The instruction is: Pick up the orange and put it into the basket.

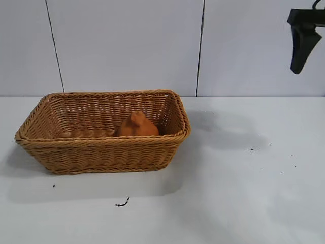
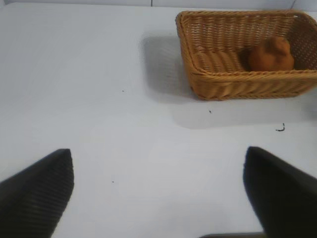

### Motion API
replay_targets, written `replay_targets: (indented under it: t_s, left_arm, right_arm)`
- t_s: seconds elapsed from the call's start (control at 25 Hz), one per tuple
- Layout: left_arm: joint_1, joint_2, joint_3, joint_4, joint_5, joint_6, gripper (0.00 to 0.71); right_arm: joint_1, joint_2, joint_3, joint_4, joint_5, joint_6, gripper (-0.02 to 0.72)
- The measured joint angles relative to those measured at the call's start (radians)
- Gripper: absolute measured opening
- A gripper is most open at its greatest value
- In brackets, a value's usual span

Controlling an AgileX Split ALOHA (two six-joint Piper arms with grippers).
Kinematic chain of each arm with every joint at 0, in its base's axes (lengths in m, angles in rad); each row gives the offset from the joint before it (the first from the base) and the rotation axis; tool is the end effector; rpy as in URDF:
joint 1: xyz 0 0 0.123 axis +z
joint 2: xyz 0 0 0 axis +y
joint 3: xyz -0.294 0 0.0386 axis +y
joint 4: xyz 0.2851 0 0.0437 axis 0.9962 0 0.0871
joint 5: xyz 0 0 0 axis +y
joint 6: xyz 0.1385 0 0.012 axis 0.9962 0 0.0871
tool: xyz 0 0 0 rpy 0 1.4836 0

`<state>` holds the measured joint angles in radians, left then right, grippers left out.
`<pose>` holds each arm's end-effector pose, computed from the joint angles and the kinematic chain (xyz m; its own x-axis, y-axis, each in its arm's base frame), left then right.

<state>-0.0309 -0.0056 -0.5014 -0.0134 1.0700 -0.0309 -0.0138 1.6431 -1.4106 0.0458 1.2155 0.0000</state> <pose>0.0572 -0.0034 0.2728 -0.4590 -0.0232 -0.8881 0.0242 0.9990 -0.0386 0.3762 0.0008 0.2544 -0.9777 0.0294 -0.2081 0.0204 0.9988 0.0453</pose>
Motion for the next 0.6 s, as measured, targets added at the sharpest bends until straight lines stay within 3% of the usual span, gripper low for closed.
replay_targets:
  t_s: [0.4,0.6]
  left_arm:
    - [0.0,0.0,0.0,0.0,0.0,0.0,0.666]
    - [0.0,0.0,0.0,0.0,0.0,0.0,0.666]
  right_arm:
    - [0.0,-0.568,0.483,0.009,-0.001,-0.087,0.637]
    - [0.0,-0.867,0.739,0.02,-0.105,-0.111,0.637]
